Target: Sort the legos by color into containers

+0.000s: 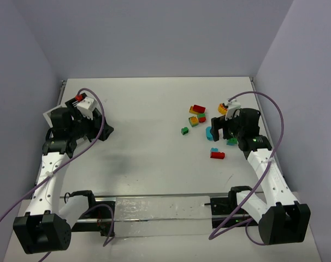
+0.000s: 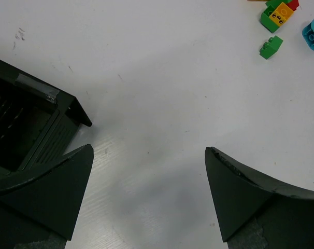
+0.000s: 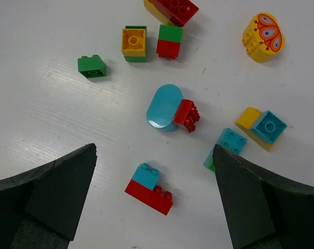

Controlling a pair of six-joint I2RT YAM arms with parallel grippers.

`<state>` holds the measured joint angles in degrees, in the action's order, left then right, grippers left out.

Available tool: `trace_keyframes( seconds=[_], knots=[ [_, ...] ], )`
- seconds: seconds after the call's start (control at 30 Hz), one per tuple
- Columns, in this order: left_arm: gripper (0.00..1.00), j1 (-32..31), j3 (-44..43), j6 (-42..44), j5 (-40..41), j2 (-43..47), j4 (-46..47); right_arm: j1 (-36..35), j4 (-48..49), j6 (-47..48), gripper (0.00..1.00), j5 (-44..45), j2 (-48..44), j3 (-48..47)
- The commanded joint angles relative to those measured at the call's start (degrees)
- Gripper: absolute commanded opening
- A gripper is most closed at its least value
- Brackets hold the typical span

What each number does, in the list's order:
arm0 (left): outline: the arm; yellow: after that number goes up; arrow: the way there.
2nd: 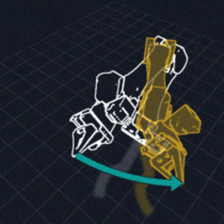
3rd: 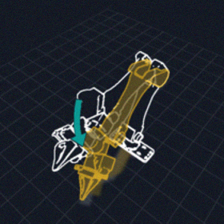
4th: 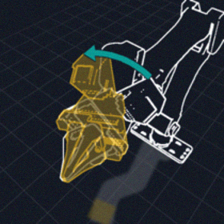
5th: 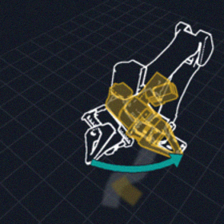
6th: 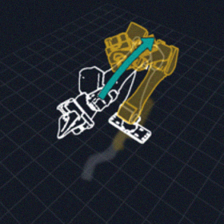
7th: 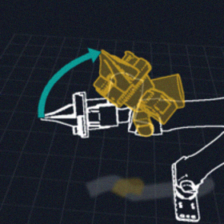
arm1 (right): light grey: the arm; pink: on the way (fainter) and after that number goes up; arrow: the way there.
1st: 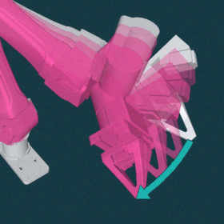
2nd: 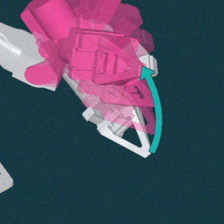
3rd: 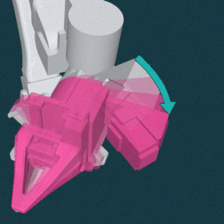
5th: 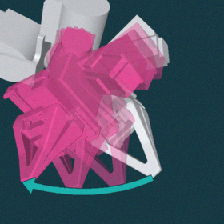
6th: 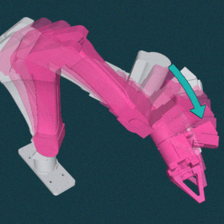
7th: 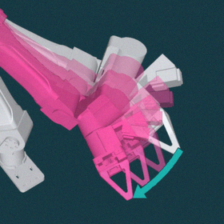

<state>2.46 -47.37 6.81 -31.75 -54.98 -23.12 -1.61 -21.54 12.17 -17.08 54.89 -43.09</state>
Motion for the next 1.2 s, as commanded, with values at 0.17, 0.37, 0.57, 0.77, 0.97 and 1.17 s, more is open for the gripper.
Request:
trace_keyframes(
  seconds=[0.17, 0.37, 0.57, 0.77, 0.97, 1.17],
  knots=[
    [0.99, 0.1, -2.7, 2.4, -2.0, 0.3, -0.6, 0.2, -1.4, 2.4, 1.0, -1.2, 2.2, -4.4],
    [0.99, -4.2, -3.8, 4.1, 2.3, -0.9, -1.4, 0.6, -4.1, 8.4, 1.0, 1.1, 8.4, -10.5],
    [0.99, -11.2, -5.3, 6.0, 7.0, -1.4, -2.6, 5.9, -13.3, 16.5, 1.0, -2.7, 25.5, -27.3],
    [0.99, -13.9, -6.2, 6.0, 6.8, -2.2, -2.6, 9.5, -24.6, 22.9, 1.0, -3.5, 45.0, -47.4],
    [0.99, -14.5, -5.9, 6.3, 6.7, -2.9, -2.1, 10.7, -30.8, 28.2, 1.0, -3.6, 59.7, -61.1],
    [0.99, -14.7, -5.9, 6.5, 7.2, -3.3, -2.4, 10.7, -36.8, 31.7, 1.0, -5.6, 71.1, -71.7]
  ],
)
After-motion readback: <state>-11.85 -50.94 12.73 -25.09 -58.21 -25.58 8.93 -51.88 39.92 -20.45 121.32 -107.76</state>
